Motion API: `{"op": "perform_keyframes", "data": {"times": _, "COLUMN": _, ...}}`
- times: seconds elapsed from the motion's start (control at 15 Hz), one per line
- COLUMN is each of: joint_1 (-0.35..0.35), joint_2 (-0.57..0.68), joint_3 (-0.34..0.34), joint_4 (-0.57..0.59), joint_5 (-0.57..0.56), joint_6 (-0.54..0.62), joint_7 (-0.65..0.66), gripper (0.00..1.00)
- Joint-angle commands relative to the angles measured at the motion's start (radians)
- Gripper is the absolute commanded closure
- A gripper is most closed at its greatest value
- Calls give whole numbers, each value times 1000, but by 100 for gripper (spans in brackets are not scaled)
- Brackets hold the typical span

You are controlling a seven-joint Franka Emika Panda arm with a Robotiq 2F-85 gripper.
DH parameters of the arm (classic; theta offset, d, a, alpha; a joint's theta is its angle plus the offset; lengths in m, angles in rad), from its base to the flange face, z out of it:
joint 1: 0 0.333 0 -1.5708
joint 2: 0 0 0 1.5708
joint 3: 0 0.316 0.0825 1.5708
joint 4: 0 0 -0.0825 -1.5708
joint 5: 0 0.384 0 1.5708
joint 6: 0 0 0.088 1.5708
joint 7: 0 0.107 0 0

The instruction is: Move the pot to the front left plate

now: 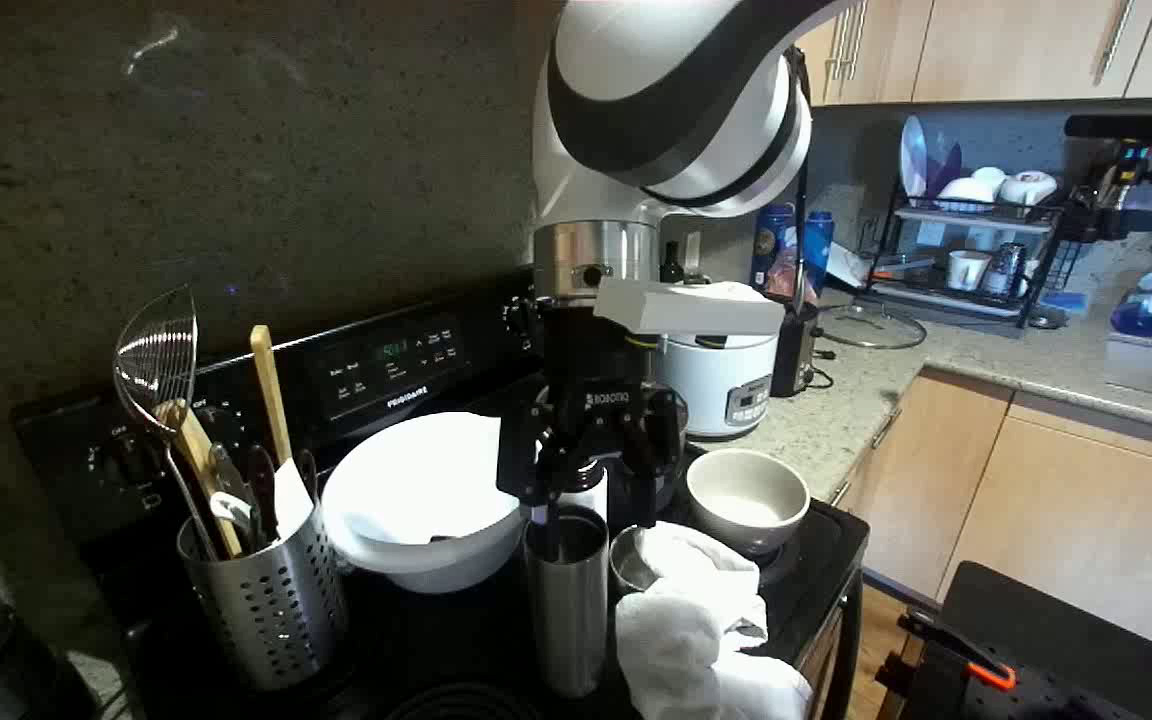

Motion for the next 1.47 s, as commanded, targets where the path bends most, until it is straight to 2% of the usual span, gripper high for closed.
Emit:
{"op": "perform_keyframes", "data": {"times": 0.0, "joint_1": -10, "joint_2": 0, "joint_3": 9, "joint_4": 1, "joint_5": 1, "joint_6": -2, "joint_7": -1, "gripper": 0}}
{"op": "perform_keyframes", "data": {"times": 0.33, "joint_1": -10, "joint_2": 0, "joint_3": 9, "joint_4": 1, "joint_5": 1, "joint_6": -2, "joint_7": -1, "gripper": 0}}
{"op": "perform_keyframes", "data": {"times": 0.73, "joint_1": -36, "joint_2": -13, "joint_3": 2, "joint_4": 47, "joint_5": -92, "joint_6": 10, "joint_7": 37, "gripper": 0}}
{"op": "perform_keyframes", "data": {"times": 0.93, "joint_1": -60, "joint_2": 12, "joint_3": -9, "joint_4": 125, "joint_5": -165, "joint_6": -19, "joint_7": 63, "gripper": 0}}
{"op": "perform_keyframes", "data": {"times": 1.4, "joint_1": -142, "joint_2": 157, "joint_3": -57, "joint_4": 347, "joint_5": -368, "joint_6": 39, "joint_7": 201, "gripper": 0}}
